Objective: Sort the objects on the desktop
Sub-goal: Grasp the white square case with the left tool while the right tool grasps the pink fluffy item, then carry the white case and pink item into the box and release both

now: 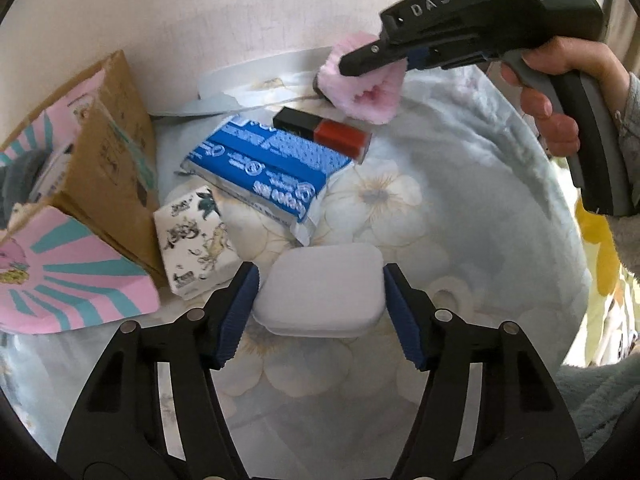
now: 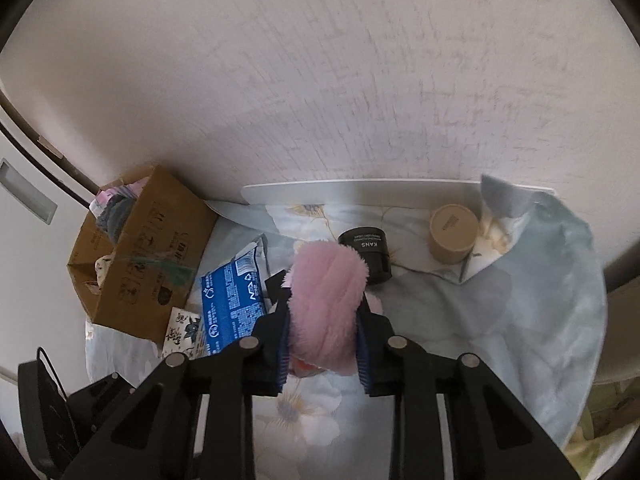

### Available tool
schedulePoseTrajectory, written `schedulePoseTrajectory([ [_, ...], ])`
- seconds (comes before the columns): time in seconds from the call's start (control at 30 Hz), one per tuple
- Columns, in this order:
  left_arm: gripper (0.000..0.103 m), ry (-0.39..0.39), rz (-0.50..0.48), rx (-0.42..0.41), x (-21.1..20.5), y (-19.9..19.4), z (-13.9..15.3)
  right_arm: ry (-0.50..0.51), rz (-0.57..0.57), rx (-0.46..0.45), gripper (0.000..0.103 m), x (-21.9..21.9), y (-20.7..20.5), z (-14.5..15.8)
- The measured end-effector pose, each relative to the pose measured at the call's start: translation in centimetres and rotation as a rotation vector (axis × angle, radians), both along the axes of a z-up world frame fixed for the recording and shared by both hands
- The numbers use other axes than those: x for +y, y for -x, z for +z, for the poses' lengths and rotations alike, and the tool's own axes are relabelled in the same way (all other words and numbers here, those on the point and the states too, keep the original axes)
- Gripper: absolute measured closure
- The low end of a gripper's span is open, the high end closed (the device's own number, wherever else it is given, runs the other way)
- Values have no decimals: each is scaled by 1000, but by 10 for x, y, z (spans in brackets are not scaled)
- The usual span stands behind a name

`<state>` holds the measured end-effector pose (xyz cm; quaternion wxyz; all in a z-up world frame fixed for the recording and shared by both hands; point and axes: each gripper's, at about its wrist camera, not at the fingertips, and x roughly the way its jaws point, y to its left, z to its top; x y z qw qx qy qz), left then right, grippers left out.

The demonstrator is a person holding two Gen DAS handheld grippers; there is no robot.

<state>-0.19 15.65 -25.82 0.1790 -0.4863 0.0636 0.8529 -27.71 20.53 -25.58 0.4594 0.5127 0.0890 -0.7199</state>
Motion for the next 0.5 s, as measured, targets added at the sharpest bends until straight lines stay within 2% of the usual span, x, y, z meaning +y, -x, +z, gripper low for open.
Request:
schedulePoseTrajectory([
  [0.2, 43, -41, 4, 16, 0, 17, 20, 42, -47, -9, 78, 11, -6, 30],
  [0.3, 43, -75, 6, 41, -9, 17, 46, 61, -65, 18, 78, 13, -17, 50],
  [0.5, 43, -82, 14, 115, -31, 19, 93, 104, -73, 52, 78, 4, -33, 80],
])
